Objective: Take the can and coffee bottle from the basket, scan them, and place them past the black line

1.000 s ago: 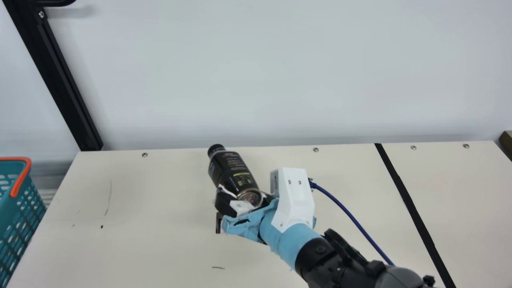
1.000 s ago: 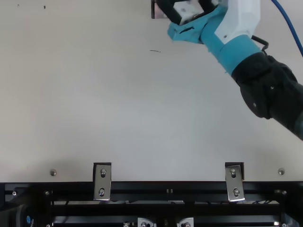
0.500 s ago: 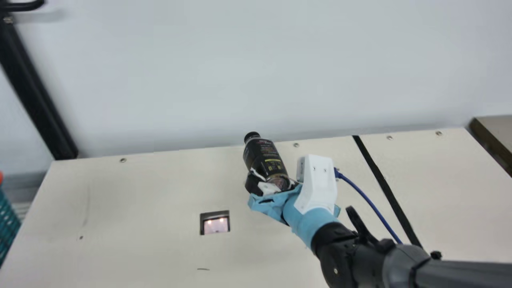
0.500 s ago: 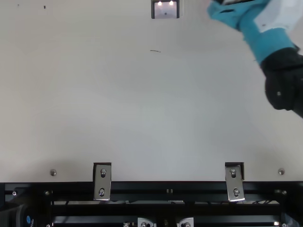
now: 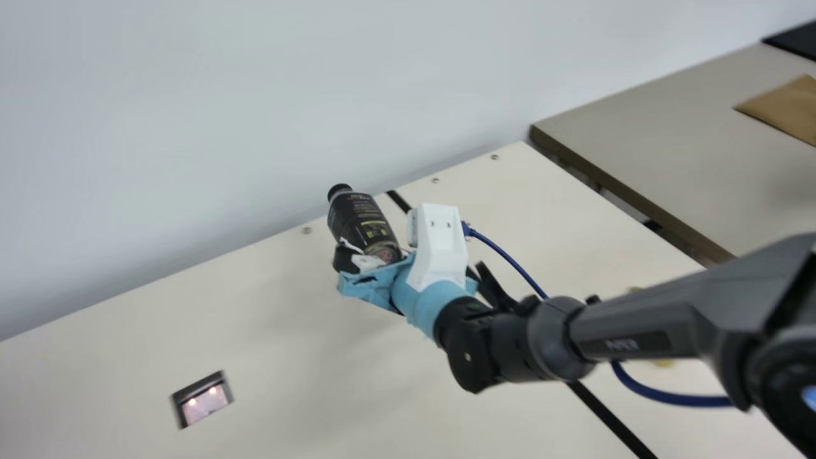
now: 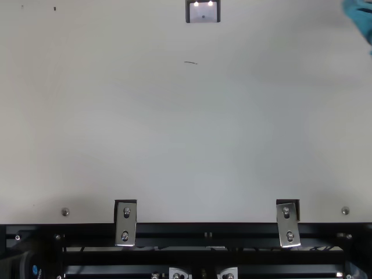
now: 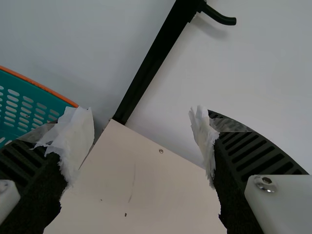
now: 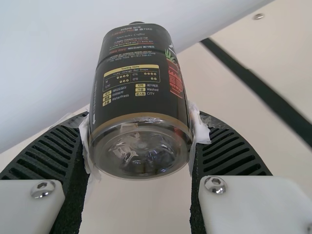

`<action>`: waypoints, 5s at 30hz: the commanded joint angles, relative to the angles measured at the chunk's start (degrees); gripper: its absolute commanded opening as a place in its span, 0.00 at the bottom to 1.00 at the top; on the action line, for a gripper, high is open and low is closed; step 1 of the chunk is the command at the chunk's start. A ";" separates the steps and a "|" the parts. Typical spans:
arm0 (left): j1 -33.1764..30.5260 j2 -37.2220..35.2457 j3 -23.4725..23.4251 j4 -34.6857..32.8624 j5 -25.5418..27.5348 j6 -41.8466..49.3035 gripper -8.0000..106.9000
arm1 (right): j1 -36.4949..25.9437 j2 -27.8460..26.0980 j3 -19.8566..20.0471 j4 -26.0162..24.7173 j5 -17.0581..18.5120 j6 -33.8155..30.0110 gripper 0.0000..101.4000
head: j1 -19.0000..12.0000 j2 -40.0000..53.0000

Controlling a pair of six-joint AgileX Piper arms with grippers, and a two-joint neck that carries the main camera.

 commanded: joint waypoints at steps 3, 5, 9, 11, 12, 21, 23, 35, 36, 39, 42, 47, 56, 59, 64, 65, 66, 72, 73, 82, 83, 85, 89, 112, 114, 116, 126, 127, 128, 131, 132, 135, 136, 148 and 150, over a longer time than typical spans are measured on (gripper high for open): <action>0.00 0.00 0.00 0.00 0.00 0.00 0.85 | -5.82 -2.46 2.80 -1.89 -0.09 0.99 0.00 | -1.51 -6.46; 0.00 0.00 0.00 0.00 0.00 0.00 0.85 | -8.29 -3.40 4.01 -2.97 -0.18 1.50 0.00 | -1.52 -9.15; 0.00 0.00 0.00 0.00 0.00 0.00 0.85 | -13.26 -4.90 6.28 -4.78 -0.39 1.58 0.00 | -1.53 -11.17; 0.00 0.00 0.00 0.00 0.00 0.00 0.85 | -15.63 -5.48 7.22 -5.28 -0.63 1.20 0.00 | -1.53 -11.17; 0.00 0.00 0.00 0.00 0.00 0.00 0.85 | -16.83 -5.74 7.70 -5.61 -0.71 0.86 0.00 | -1.53 -11.17; 0.00 0.00 0.00 0.11 0.00 0.00 0.85 | -26.56 -6.17 11.58 -7.53 -3.10 -4.75 0.00 | -1.53 -11.17; 0.00 0.00 0.00 0.10 0.00 0.00 0.85 | -28.66 -5.91 12.36 -8.16 -4.15 -6.75 0.00 | -1.53 -11.17; 0.00 0.00 0.00 0.11 0.00 0.00 0.85 | -38.74 -3.24 16.30 -15.27 -6.39 -12.27 0.00 | -1.53 -11.17; 0.00 0.00 0.00 0.11 0.00 0.00 0.85 | -39.40 -2.98 16.54 -16.03 -6.38 -11.94 0.00 | -1.53 -11.17; 0.00 0.00 0.00 0.11 0.00 0.00 0.85 | -41.40 -2.11 17.15 -18.34 -6.76 -10.94 0.00 | -1.53 -11.17; 0.00 0.00 0.00 0.11 0.00 0.00 0.85 | -43.25 -1.01 17.72 -20.76 -7.75 -9.76 0.00 | -1.53 -11.17; 0.00 0.00 0.00 0.11 0.00 0.00 0.85 | -45.69 0.47 18.29 -24.05 -9.15 -8.20 1.00 | -1.53 -11.17; 0.00 0.00 0.00 0.11 0.00 0.00 0.85 | -46.03 -4.52 18.99 -26.94 -10.02 -6.76 1.00 | -1.53 -11.17; 0.00 0.00 0.00 0.11 0.00 0.00 0.85 | -44.57 -9.00 19.34 -26.79 -8.60 -6.67 1.00 | -1.53 -11.17; 0.00 0.00 0.00 0.11 0.00 0.00 0.85 | -41.06 -17.88 19.31 -25.99 -4.14 -6.53 1.00 | -1.53 -11.17; 0.00 0.00 0.00 0.11 0.00 0.00 0.85 | -40.38 -19.41 19.17 -25.70 -3.34 -6.64 1.00 | -1.53 -11.17; 0.00 0.00 0.00 0.11 0.00 0.00 0.85 | -39.70 -21.00 18.91 -25.36 -2.36 -6.83 1.00 | -1.53 -11.17; 0.00 0.00 0.00 0.11 0.00 0.00 0.85 | -35.74 -28.98 16.56 -22.04 3.75 -9.33 1.00 | -1.53 -11.17; 0.00 0.00 0.00 0.11 0.00 0.00 0.85 | -35.05 -29.97 16.12 -21.37 4.69 -9.84 1.00 | -1.53 -11.17; 0.00 0.00 0.00 0.11 0.00 0.00 0.85 | -27.08 -36.87 11.84 -14.90 15.58 -12.50 1.00 | -1.53 -11.17; 0.00 0.00 0.00 0.11 0.00 0.00 0.85 | -26.08 -37.37 11.36 -14.22 16.81 -12.47 1.00 | -1.53 -11.17; 0.00 0.00 0.00 0.11 0.00 0.00 0.85 | -23.98 -38.45 10.31 -12.80 19.48 -12.36 1.00 | -1.53 -11.17; 0.00 0.00 0.00 0.11 0.00 0.00 0.85 | -19.49 -40.58 8.40 -10.50 23.67 -11.69 1.00 | -1.53 -10.74; 0.00 0.00 0.00 0.11 0.00 0.00 0.85 | -6.85 -50.47 -0.79 -2.67 47.30 -9.08 1.00 | -1.54 13.50; 0.00 0.00 0.00 0.11 0.00 0.00 0.85 | -7.12 -51.96 -1.52 -2.75 50.40 -8.54 1.00 | -1.54 13.50; 0.00 0.00 0.00 0.11 0.00 0.00 0.85 | -7.49 -53.53 -2.11 -3.14 53.38 -7.89 1.00 | -1.54 13.50; 0.00 0.00 0.00 0.11 0.00 0.00 0.85 | -8.40 -63.24 -0.13 -7.25 64.01 -4.05 1.00 | -1.54 13.50; 0.00 0.00 0.00 0.11 0.00 0.00 0.85 | -8.60 -64.24 0.51 -7.85 64.75 -3.68 1.00 | -1.54 13.50; 0.00 0.00 0.00 0.11 0.00 0.00 0.85 | -8.47 -62.39 -0.30 -7.24 63.33 -4.10 1.00 | -1.54 13.50; -0.93 -0.54 0.18 1.76 -0.21 -0.53 0.85 | -8.58 -64.33 0.55 -8.18 65.50 -3.47 1.00 | -1.54 13.50; -1.76 -1.08 0.62 2.66 -0.53 -0.31 0.85 | -8.58 -64.39 0.55 -8.02 65.20 -3.47 1.00 | -1.54 13.50; -4.72 -3.29 3.00 5.64 -1.75 1.08 0.85 | -8.58 -64.49 0.55 -8.15 65.52 -3.47 1.00 | -1.54 13.50; -5.82 -4.30 4.13 6.67 -2.06 1.62 0.85 | -8.58 -64.49 0.55 -8.15 65.38 -3.47 1.00 | -1.54 13.50; -13.29 -15.91 14.92 17.10 0.85 3.20 0.85 | -8.58 -64.49 0.55 -8.15 65.38 -3.47 1.00 | -1.54 13.50; -13.32 -17.92 16.49 19.04 1.80 2.98 0.85 | -8.58 -64.49 0.55 -8.15 65.38 -3.47 1.00 | -1.54 13.50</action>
